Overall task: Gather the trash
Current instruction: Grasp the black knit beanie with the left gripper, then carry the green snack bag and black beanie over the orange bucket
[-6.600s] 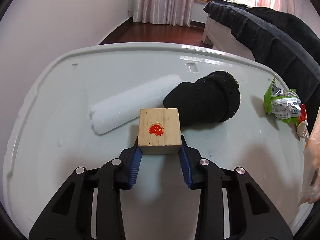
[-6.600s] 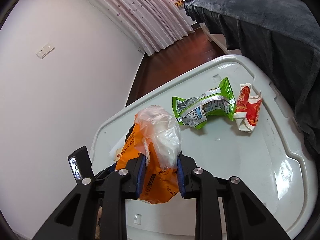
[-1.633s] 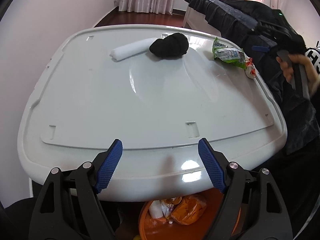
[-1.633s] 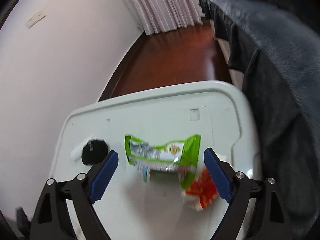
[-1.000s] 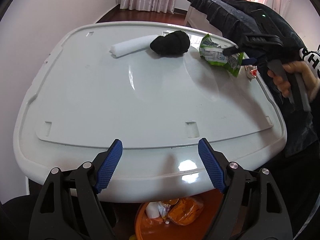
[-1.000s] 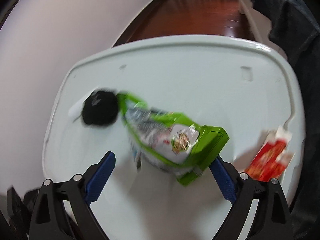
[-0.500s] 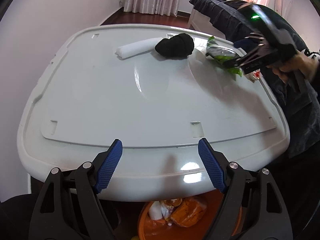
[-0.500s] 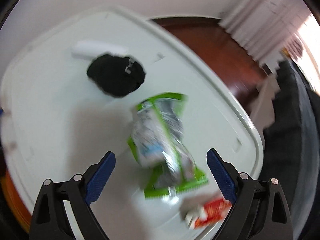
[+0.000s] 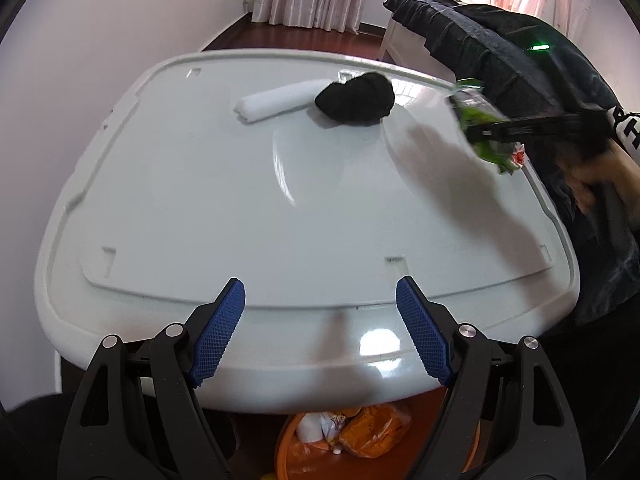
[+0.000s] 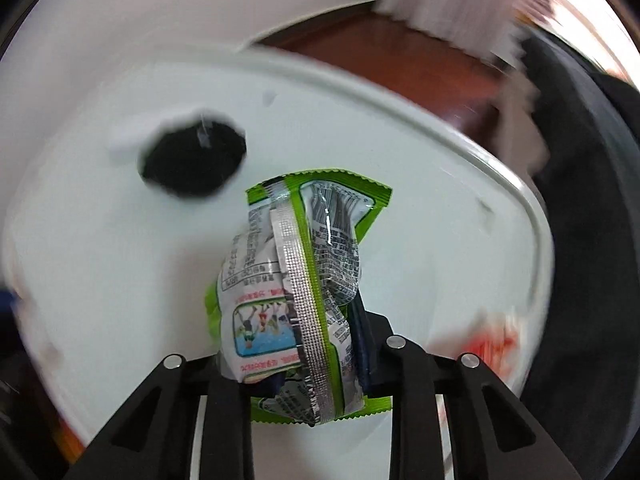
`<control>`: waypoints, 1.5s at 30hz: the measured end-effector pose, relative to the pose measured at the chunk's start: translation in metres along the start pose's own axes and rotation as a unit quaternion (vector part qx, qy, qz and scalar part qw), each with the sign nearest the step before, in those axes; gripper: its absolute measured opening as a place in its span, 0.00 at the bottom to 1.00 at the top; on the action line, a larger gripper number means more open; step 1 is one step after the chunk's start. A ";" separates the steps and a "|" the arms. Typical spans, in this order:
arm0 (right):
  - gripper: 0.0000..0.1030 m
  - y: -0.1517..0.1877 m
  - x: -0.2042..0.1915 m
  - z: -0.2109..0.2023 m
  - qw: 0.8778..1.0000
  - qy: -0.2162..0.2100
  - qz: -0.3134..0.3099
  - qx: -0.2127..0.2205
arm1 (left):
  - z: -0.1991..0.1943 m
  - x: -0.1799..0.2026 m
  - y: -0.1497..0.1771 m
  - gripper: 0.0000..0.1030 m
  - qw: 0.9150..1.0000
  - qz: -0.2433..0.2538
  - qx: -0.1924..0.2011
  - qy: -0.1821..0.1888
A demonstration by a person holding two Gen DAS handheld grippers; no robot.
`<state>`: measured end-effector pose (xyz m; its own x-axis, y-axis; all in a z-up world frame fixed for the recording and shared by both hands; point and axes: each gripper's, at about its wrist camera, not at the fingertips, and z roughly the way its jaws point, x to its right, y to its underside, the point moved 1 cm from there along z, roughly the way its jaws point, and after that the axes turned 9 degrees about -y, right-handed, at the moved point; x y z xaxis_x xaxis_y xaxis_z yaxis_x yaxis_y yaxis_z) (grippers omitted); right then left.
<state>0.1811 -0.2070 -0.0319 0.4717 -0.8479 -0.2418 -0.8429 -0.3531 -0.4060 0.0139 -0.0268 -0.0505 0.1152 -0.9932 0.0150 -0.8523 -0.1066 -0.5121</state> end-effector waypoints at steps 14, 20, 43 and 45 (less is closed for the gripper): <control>0.25 0.084 0.019 -0.049 0.959 -0.099 0.208 0.164 | 0.065 0.066 -0.139 0.74 0.979 0.186 0.030 0.082; 0.25 0.076 0.024 -0.057 0.952 -0.099 0.220 0.189 | 0.096 0.079 -0.155 0.74 0.945 0.318 0.045 0.063; 0.26 0.064 0.005 -0.045 0.954 -0.098 0.221 0.176 | 0.089 0.066 -0.165 0.44 0.956 0.273 0.070 0.085; 0.26 0.066 0.006 -0.051 0.953 -0.093 0.224 0.184 | 0.065 0.062 -0.167 0.44 0.960 0.252 0.080 0.096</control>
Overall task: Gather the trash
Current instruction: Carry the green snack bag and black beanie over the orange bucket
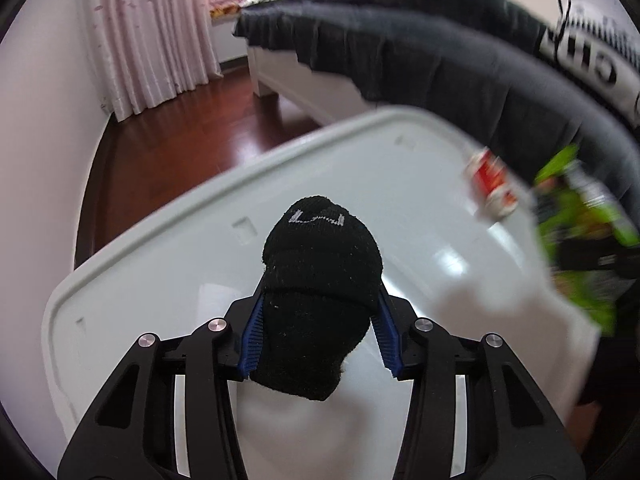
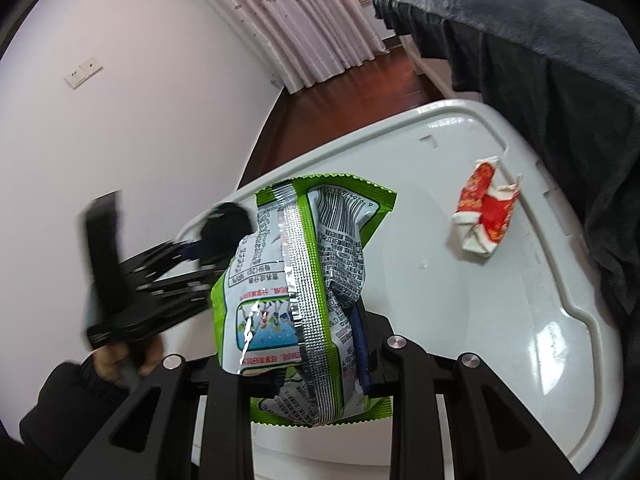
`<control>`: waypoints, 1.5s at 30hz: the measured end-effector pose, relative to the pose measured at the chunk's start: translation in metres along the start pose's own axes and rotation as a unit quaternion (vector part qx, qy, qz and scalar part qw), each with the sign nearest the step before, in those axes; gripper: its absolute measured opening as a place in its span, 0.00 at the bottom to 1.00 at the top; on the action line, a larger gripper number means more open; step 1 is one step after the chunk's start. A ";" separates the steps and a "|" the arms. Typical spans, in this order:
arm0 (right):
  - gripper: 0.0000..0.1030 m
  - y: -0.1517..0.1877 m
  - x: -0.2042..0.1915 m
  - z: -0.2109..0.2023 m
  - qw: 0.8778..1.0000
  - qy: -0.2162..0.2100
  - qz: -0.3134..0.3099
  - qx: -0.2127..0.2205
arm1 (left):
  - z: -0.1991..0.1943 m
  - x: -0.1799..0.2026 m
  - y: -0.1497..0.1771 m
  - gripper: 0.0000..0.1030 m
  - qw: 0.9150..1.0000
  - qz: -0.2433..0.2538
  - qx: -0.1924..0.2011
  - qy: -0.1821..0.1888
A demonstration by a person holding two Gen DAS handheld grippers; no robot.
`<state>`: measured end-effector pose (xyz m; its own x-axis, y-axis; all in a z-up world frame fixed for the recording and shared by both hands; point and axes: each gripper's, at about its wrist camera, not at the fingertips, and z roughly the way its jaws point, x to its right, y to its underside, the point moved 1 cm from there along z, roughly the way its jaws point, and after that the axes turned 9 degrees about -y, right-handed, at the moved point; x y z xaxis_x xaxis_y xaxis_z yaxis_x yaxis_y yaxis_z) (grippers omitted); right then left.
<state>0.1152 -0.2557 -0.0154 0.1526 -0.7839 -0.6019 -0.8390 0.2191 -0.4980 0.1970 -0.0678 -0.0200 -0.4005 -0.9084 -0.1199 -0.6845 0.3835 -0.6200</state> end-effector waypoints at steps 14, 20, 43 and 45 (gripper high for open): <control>0.27 0.026 -0.012 -0.026 0.998 0.023 -0.062 0.017 | -0.173 0.027 0.026 0.45 0.985 -0.137 0.047 -0.093; 0.27 0.066 -0.027 -0.052 0.997 0.005 -0.076 0.009 | -0.194 0.070 0.079 0.45 0.980 -0.151 0.036 -0.122; 0.29 0.249 -0.080 -0.084 0.984 0.049 -0.152 -0.075 | -0.169 0.136 0.234 0.45 0.964 -0.221 -0.092 -0.118; 0.29 0.250 -0.076 -0.077 0.984 0.052 -0.150 -0.086 | -0.158 0.134 0.240 0.45 0.960 -0.231 -0.111 -0.113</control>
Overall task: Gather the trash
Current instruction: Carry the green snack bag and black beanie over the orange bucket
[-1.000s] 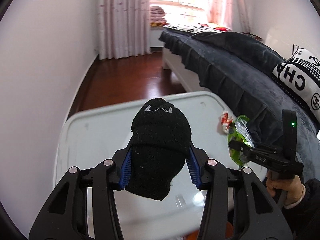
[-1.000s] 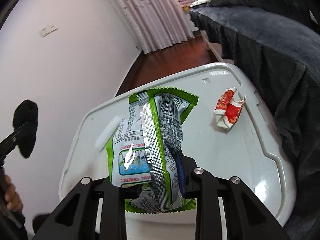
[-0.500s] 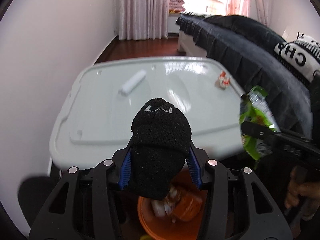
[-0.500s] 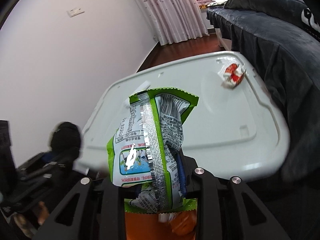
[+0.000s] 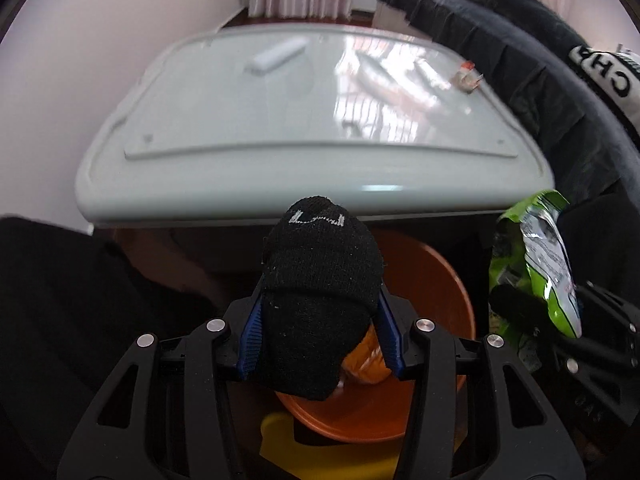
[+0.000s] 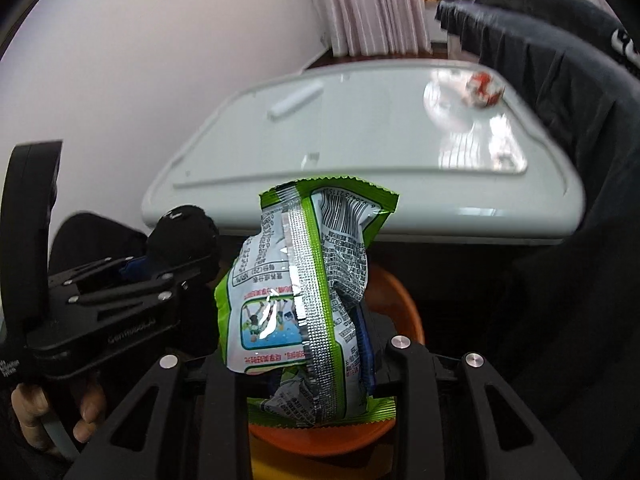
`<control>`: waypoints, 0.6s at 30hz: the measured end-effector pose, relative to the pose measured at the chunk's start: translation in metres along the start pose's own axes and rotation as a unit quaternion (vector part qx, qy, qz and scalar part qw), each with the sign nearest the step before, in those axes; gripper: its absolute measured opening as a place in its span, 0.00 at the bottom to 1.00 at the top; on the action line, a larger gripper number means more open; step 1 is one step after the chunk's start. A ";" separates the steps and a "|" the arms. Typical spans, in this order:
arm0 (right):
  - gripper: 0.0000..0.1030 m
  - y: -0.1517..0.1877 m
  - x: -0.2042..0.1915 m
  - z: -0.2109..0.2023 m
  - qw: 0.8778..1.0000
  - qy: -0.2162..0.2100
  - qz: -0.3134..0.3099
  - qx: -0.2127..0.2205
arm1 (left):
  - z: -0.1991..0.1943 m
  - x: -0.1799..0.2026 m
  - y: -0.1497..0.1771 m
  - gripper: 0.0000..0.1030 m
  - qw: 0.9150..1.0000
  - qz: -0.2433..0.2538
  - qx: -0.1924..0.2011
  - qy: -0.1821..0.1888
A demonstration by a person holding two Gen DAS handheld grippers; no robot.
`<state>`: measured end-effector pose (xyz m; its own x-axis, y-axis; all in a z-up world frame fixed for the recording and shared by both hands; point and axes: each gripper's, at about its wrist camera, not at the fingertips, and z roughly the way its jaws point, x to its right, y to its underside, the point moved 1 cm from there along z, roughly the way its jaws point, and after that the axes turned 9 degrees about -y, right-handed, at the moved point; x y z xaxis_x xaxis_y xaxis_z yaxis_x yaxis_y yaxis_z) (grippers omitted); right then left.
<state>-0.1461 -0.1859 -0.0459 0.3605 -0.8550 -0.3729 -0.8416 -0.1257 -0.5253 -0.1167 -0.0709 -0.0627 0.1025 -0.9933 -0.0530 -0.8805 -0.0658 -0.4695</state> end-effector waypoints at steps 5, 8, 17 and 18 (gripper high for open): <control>0.30 -0.002 0.005 0.013 1.000 0.006 0.008 -0.007 | 0.024 -0.004 0.004 0.45 0.999 -0.011 -0.037 0.010; 0.30 0.000 0.009 0.023 1.000 0.007 0.016 -0.017 | 0.032 -0.003 0.007 0.45 0.999 -0.008 -0.049 0.012; 0.31 0.003 0.013 0.046 0.999 0.001 0.025 -0.047 | 0.049 0.002 0.016 0.46 0.997 0.002 -0.083 0.010; 0.31 0.003 0.013 0.046 0.999 0.001 0.025 -0.048 | 0.051 0.002 0.016 0.46 0.996 0.001 -0.086 0.010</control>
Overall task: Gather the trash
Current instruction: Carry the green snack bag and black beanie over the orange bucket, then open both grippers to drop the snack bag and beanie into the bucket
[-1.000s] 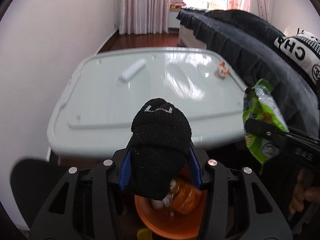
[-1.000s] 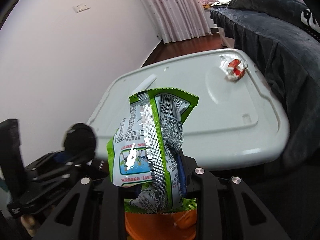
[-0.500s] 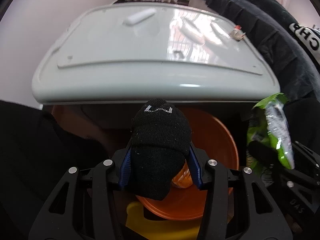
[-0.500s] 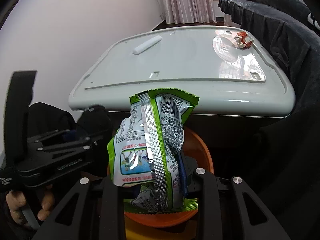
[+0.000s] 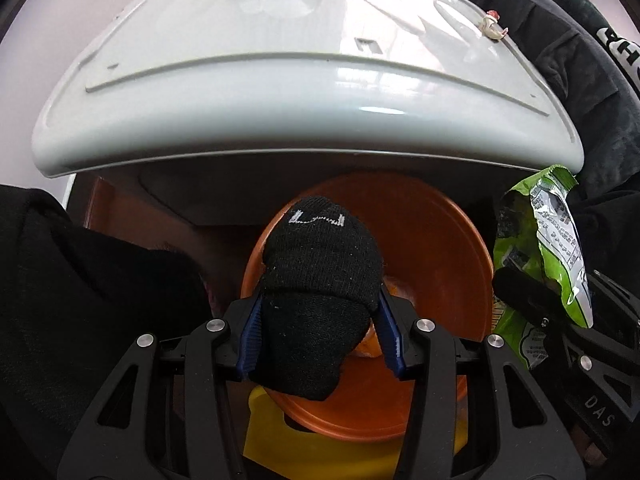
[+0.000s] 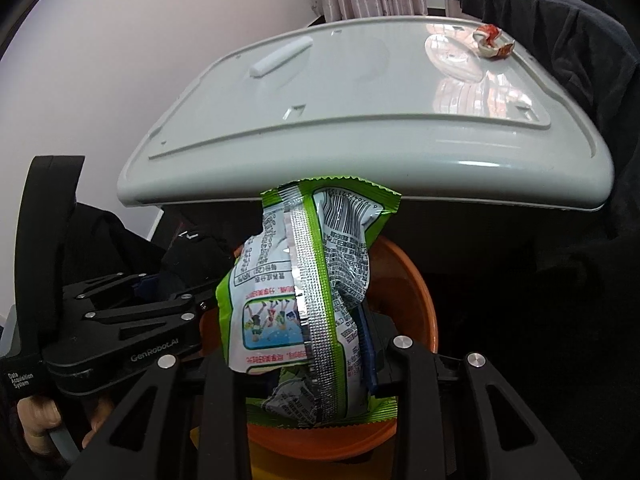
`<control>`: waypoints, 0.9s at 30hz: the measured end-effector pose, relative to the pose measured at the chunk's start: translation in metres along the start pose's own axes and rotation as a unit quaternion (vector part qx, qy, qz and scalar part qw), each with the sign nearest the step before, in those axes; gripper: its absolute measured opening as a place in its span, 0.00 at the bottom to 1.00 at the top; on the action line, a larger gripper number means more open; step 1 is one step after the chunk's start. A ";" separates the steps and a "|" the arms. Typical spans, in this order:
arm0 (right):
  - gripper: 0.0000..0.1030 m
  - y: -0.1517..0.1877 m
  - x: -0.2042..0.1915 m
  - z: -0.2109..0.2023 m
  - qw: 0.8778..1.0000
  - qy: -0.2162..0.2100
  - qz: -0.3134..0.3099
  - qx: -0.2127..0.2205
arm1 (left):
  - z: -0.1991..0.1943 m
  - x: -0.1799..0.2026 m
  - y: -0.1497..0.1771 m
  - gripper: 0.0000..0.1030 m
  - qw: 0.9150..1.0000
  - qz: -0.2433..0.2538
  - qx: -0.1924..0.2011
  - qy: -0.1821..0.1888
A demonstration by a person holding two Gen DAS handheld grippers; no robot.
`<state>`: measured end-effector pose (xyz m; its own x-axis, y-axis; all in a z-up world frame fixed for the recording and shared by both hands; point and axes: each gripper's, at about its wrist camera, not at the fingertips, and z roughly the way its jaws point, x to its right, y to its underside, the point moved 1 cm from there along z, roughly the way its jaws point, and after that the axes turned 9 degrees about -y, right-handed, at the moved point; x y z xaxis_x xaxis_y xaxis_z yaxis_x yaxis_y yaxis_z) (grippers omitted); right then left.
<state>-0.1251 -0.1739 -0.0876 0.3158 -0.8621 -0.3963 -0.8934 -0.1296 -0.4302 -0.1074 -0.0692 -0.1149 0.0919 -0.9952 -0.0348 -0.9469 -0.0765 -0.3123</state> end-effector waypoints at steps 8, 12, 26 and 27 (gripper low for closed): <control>0.33 0.000 0.000 0.001 1.000 -0.004 0.003 0.001 | 0.001 0.000 0.002 0.46 1.000 0.002 -0.001 -0.003; 0.33 0.000 -0.002 -0.001 1.000 -0.005 0.000 0.003 | 0.001 0.003 0.000 0.46 1.000 0.003 0.001 -0.005; 0.67 0.000 0.013 -0.014 0.999 0.006 0.031 0.018 | -0.004 -0.013 -0.003 0.71 1.000 -0.029 -0.005 -0.012; 0.67 0.000 0.014 -0.016 0.999 0.005 0.035 0.022 | -0.004 -0.013 -0.003 0.71 0.999 -0.031 -0.005 -0.011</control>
<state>-0.1257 -0.1942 -0.0805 0.2492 -0.8733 -0.4186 -0.8984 -0.0470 -0.4368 -0.1067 -0.0559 -0.1091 0.1580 -0.9867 -0.0373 -0.9422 -0.1393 -0.3046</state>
